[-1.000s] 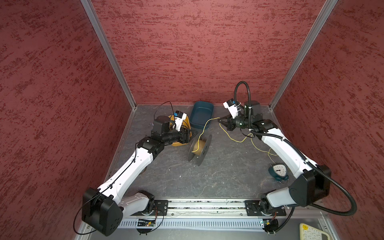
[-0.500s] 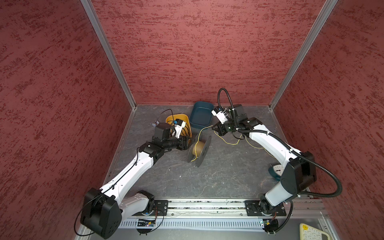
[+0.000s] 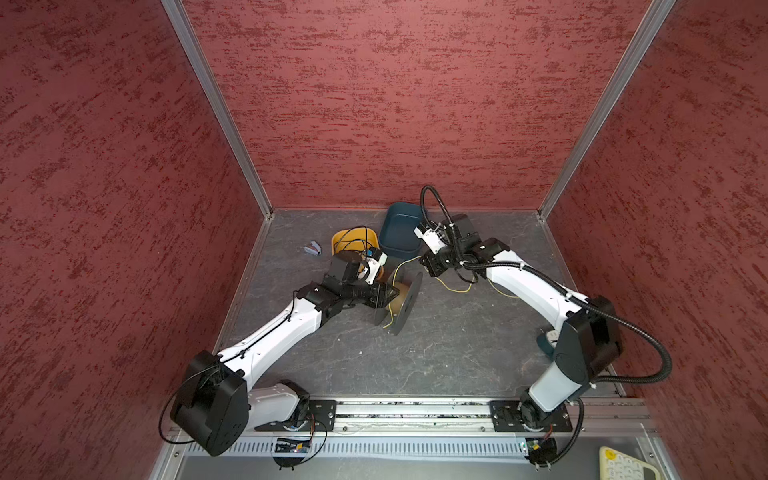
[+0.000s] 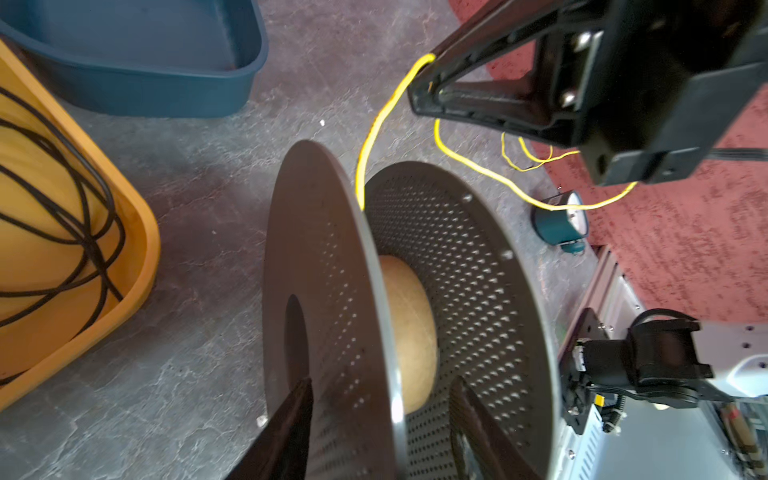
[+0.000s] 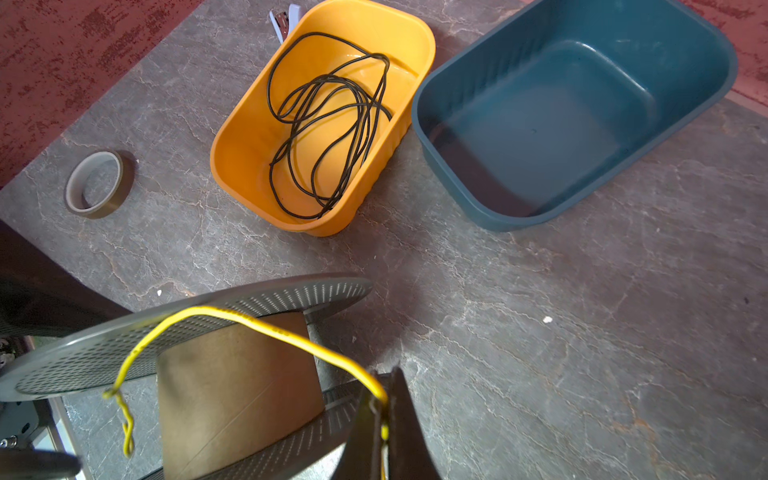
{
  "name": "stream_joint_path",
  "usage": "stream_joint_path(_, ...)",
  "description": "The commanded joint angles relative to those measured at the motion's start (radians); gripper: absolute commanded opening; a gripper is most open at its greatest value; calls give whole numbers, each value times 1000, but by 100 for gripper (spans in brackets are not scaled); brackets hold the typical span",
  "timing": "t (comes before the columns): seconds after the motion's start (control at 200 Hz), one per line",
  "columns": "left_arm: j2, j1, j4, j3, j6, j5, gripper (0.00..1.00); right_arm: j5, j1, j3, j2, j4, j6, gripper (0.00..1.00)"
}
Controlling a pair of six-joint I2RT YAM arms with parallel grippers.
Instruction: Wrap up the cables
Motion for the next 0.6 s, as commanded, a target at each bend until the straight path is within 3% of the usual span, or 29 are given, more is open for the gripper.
stream_joint_path(0.0, 4, -12, -8, 31, 26, -52, 50, 26, 5, 32, 4, 25, -21, 0)
stream_joint_path(0.15, 27, -38, -28, 46, 49, -118, 47, 21, 6, 31, 6, 31, -24, 0)
stream_joint_path(0.401, 69, -58, -28, 71, 55, -136, 39, 16, 6, 28, 4, 41, -24, 0)
stream_joint_path(0.591, 80, -58, -24, 81, 49, -156, 19, 31, 6, 9, -2, 54, -28, 0)
